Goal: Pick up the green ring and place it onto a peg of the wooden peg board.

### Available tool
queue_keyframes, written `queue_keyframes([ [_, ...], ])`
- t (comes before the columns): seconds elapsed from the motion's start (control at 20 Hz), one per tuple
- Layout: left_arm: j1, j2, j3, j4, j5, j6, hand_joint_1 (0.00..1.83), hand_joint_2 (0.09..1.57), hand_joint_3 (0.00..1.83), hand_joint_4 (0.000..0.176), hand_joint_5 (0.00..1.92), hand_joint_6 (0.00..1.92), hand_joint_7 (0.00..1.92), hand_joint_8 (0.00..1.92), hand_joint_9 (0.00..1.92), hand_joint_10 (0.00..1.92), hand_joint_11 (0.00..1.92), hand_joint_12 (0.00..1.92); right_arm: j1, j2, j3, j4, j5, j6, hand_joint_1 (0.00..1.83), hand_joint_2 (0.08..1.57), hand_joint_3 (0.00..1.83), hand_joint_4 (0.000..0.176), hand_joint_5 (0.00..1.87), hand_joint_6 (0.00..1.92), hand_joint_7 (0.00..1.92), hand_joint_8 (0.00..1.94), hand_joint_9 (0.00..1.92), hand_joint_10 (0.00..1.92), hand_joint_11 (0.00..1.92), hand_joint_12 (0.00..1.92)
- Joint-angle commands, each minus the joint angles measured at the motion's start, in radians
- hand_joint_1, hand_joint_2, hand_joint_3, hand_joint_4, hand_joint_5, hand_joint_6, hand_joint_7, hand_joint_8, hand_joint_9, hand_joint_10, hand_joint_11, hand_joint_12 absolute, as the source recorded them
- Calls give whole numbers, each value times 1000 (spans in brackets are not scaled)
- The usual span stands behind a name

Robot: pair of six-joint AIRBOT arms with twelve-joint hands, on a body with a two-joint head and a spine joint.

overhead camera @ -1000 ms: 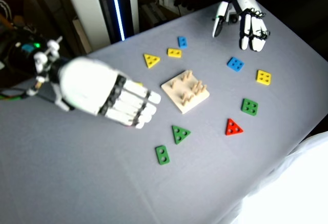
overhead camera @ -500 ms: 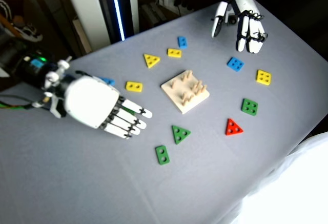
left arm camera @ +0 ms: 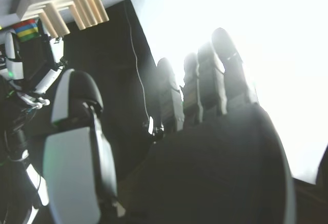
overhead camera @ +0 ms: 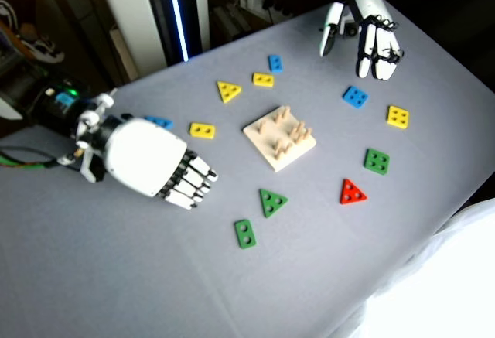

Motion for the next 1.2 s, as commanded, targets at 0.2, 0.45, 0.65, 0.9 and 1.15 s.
queue_keyframes([
  [0.2, -8, -8, -4, 21, -124, -9, 831, 1059, 1, 68, 489, 2, 271, 3, 238, 5, 0, 828, 27, 0, -1, -4, 61, -4, 1378, 1079, 0, 0, 1068, 722, 1008, 930, 991, 1168, 713, 1256],
  [0.45, -6, -8, -3, 21, -125, -9, 828, 1064, 0, 85, 492, 1, 281, 1, 243, 3, 0, 869, 143, -14, -27, -135, 103, -4, 1393, 1061, 1, 0, 1024, 871, 1078, 740, 1059, 1042, 833, 1115],
  [0.65, -6, -10, 1, 21, -126, -9, 832, 1069, 2, 75, 525, 10, 289, 3, 247, 3, 0, 871, 233, -48, -21, -244, 116, 47, 1390, 1076, 0, 0, 987, 812, 1042, 850, 1051, 1122, 968, 1198],
  [0.9, -6, -10, 2, 21, -128, -9, 815, 1067, 0, 66, 578, 5, 300, 1, 255, 2, 0, 898, 305, -99, 8, -381, 119, 145, 1255, 1080, 0, 0, 1063, 755, 1074, 988, 1133, 1004, 1006, 1287],
  [1.15, -5, -10, 3, 21, -122, -10, 834, 1066, 0, 35, 594, 1, 289, 0, 242, 0, 0, 819, 329, -139, 38, -416, 110, 172, 1280, 1078, 1, 0, 1118, 577, 1048, 1114, 1102, 1128, 1006, 1347],
])
